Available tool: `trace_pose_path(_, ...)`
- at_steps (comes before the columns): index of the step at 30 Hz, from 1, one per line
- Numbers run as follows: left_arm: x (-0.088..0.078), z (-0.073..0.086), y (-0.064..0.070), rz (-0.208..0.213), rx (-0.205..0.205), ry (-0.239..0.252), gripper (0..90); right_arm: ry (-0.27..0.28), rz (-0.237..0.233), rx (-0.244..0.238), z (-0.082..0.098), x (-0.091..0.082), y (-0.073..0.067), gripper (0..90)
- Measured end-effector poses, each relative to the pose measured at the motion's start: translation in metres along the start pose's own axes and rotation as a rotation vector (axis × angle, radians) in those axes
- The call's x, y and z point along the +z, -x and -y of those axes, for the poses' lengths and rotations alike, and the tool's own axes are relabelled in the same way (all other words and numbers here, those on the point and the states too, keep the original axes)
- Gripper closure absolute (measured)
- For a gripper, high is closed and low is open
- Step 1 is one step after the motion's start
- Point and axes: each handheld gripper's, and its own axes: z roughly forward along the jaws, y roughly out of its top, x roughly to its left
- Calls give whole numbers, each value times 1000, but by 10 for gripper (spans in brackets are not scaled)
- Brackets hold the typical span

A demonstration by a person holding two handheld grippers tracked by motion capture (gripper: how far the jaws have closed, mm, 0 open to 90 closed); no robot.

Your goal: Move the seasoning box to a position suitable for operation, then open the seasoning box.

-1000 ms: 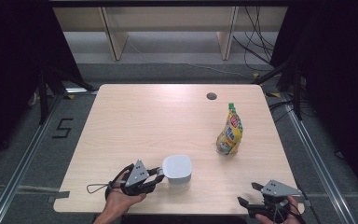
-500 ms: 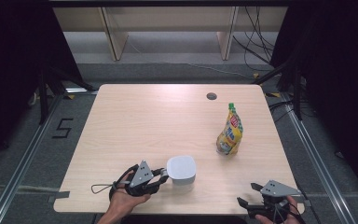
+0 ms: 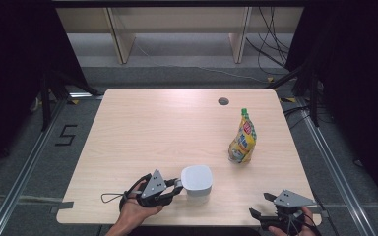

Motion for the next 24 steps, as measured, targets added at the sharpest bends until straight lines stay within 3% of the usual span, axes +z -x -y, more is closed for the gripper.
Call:
trace_pose_path(1,0,0,-1,5,4,11,686,-2,3,18,1,-1,-1,249)
trace_pose_path(4,0,0,-1,2,8,11,680,4,7,7,1,-1,1,249)
trace_pose_path(5,0,0,-1,1,9,11,680,-7,-2,40,1,-2,-2,249)
trace_pose_path(10,-6,-6,-2,5,-35,24,433,6,9,-2,2,-4,-1,249)
trace_pose_path(13,-11,-9,-3,18,-34,22,371,7,0,2,2,-4,0,249)
trace_pose_path(19,-28,-14,-4,52,-34,53,368,3,9,9,1,-3,-4,249)
trace_pose_path(22,-35,-20,-5,61,-40,83,416,5,-13,-3,0,-1,-4,249)
trace_pose_path(24,-37,-21,-5,56,-40,95,514,3,-8,-16,0,-1,-3,249)
